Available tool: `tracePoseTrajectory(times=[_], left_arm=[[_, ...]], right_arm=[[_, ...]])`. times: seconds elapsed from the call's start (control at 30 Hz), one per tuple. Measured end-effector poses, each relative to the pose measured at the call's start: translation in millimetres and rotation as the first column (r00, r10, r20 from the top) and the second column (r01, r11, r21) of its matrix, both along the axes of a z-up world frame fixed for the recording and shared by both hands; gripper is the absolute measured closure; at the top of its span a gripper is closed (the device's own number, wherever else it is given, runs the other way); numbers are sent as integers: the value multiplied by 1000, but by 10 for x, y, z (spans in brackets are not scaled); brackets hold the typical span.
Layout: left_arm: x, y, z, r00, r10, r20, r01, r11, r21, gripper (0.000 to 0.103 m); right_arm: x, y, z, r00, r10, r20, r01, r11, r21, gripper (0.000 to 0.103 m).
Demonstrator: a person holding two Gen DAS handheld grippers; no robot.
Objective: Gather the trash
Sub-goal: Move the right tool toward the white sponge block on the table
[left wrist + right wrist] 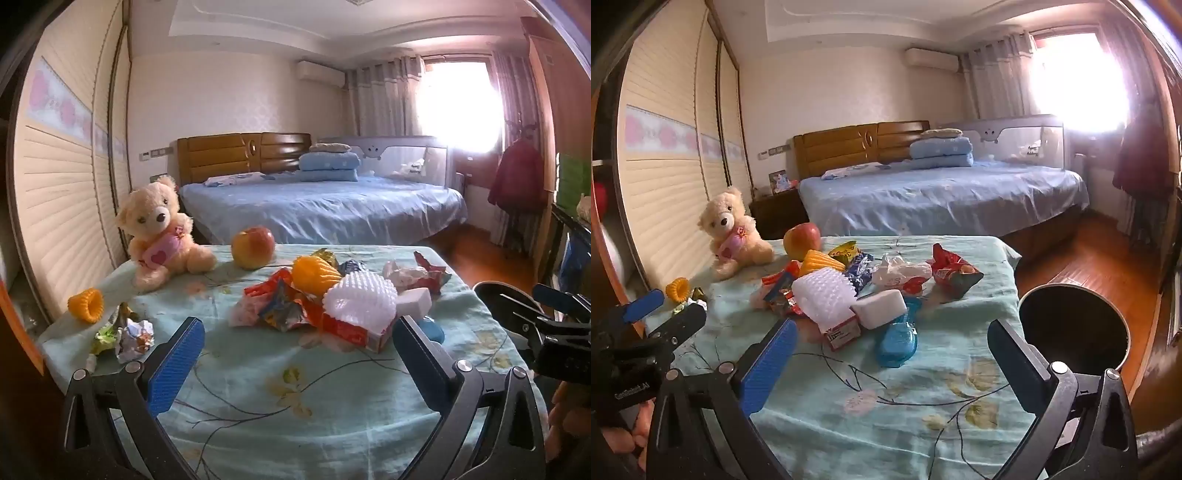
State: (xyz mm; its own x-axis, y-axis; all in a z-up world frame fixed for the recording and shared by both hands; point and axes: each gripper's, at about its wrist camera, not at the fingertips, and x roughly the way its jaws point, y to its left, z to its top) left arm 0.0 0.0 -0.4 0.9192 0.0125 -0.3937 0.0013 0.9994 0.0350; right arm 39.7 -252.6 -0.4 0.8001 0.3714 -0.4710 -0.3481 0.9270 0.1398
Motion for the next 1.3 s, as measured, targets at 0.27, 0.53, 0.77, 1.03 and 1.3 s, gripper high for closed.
tracePoseTrajectory(times=[0.27, 0.53, 0.77, 1.03, 1.3], left_arm=[[-76, 26, 6, 1000, 15, 13, -15, 1000, -5, 1], [-72, 68, 18, 1000, 5, 6, -5, 1000, -14, 1], [-80, 74, 10, 1000, 5, 7, -5, 1000, -17, 1], [-83, 80, 6, 1000, 5, 5, -5, 1000, -15, 1], [-76, 73, -5, 1000, 4, 1, -4, 1000, -12, 1]], right_arm=[[-15, 94, -4, 1000, -10, 15, 11, 999, -30, 0], [-9, 1, -30, 1000, -5, 7, 5, 1000, 5, 0], [-14, 14, -25, 1000, -2, 5, 2, 1000, 4, 0], [-12, 21, -24, 1000, 3, 0, -3, 1000, 4, 0], [8, 34, -57, 1000, 9, -12, -8, 1000, 7, 0]])
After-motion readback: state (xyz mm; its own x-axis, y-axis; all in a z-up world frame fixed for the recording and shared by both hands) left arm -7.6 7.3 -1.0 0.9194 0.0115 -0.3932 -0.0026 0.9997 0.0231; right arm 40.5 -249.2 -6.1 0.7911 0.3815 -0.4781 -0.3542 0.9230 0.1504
